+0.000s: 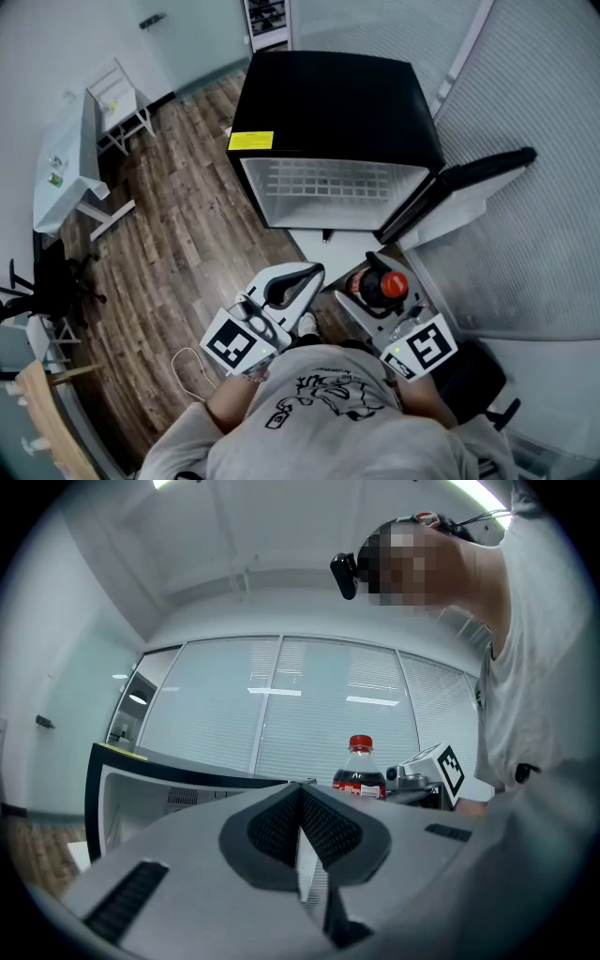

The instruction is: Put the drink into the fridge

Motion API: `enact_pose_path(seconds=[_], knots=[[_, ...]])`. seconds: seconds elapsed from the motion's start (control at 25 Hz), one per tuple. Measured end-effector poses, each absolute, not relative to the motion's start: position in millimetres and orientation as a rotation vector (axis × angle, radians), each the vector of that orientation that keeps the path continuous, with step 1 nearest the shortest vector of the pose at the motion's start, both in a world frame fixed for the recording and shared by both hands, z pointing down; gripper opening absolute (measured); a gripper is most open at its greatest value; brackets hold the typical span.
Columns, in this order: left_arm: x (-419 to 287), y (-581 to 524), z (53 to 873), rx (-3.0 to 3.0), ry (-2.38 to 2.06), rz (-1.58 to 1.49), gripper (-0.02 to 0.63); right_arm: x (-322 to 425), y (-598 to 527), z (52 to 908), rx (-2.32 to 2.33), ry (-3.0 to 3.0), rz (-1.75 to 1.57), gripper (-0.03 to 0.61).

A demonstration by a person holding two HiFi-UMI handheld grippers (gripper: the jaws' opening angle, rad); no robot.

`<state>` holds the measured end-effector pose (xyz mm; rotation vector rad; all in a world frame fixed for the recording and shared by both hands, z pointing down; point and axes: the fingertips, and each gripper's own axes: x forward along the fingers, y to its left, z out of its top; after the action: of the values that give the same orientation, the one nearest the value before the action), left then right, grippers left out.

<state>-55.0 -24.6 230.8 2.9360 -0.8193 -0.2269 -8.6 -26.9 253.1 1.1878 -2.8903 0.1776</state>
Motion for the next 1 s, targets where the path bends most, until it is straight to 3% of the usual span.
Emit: enact_pose_path(seconds=[1.0], knots=[[-37.0, -68.7, 246.9, 2.92, -0.856, -0.182, 0.0, 7.8, -65.3, 270.6, 1.146, -2.853, 0.205, 0.324]])
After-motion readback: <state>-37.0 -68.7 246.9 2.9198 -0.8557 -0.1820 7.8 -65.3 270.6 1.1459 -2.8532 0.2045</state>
